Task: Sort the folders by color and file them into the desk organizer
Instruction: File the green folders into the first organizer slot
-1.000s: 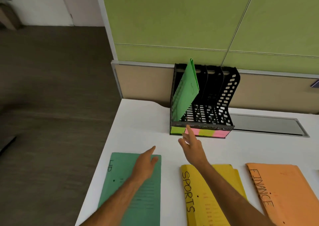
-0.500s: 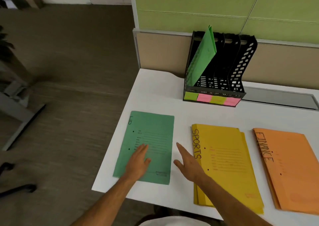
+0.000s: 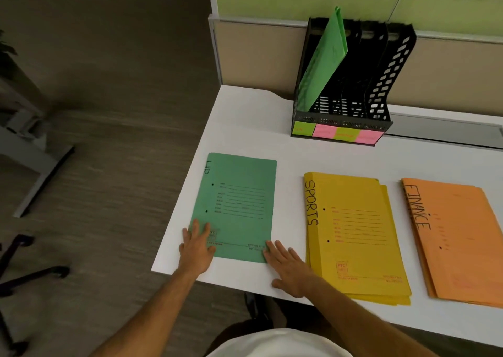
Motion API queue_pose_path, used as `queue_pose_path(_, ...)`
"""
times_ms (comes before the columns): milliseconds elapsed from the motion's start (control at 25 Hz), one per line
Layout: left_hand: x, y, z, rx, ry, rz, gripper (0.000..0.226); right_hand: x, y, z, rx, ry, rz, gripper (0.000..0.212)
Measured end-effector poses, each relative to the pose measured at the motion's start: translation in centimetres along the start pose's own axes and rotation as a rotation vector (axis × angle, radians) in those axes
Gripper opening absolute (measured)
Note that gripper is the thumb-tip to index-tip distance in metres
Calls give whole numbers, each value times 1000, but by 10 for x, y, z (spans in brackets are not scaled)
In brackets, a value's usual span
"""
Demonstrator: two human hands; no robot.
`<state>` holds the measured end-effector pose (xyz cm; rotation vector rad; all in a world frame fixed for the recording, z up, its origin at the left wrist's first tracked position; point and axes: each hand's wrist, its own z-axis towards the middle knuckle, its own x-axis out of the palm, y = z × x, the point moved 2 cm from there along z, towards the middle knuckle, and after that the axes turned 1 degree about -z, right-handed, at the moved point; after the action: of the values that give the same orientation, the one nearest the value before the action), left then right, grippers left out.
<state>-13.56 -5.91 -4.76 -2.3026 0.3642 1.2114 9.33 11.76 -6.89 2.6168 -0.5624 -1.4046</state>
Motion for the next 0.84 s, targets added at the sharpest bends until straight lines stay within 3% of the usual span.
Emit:
queue_pose_path(200, -6, 8, 10, -52, 4, -93, 68, 1, -3, 1, 2, 10, -42, 84)
queue_pose_path(560, -16, -2, 14, -57, -98, -190, 83, 0, -6, 5, -12, 52, -5, 89)
queue_pose_path(840, -30, 6, 38, -226, -236, -461, 31, -5, -16, 5, -29, 59, 97, 88)
